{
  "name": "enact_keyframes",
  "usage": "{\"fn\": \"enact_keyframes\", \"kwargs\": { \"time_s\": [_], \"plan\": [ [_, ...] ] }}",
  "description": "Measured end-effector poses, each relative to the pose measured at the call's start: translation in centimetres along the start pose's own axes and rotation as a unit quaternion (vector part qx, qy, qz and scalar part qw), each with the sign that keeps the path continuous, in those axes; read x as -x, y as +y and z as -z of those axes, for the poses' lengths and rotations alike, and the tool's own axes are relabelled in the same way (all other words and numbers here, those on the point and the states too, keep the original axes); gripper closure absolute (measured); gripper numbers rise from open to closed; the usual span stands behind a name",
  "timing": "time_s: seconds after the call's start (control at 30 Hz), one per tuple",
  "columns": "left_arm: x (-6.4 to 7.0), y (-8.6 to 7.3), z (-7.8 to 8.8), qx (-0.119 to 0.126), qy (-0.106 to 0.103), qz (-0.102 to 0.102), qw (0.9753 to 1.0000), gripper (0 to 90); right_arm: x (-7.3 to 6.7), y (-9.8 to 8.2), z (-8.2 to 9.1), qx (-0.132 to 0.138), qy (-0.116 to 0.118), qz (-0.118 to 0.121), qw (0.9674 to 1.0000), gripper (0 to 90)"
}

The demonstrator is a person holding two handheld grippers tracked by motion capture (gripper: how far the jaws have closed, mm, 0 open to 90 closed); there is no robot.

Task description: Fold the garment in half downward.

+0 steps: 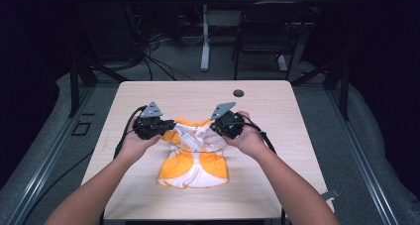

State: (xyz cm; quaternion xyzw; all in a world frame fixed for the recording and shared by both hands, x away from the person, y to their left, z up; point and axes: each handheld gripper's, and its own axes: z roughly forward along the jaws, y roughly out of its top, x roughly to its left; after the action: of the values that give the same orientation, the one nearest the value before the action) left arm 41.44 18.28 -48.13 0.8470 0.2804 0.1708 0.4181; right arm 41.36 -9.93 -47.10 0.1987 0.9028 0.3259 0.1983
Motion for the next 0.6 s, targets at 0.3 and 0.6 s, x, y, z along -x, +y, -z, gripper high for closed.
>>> {"fn": "enact_keyframes", "kwargs": {
  "time_s": [0.3, 0.6],
  "plan": [
    [0.8, -0.6, 0.4, -0.005, -0.006, -0.009, 0.9999, 84.0, -0.9, -0.6, 0.1, 0.0, 0.009, 0.008, 0.9999, 86.7],
    [1.7, -1.6, 0.6, -0.006, -0.026, -0.007, 0.9996, 84.0, -2.0, -1.8, 0.3, -0.009, 0.022, 0.013, 0.9996, 86.6]
  ]
}}
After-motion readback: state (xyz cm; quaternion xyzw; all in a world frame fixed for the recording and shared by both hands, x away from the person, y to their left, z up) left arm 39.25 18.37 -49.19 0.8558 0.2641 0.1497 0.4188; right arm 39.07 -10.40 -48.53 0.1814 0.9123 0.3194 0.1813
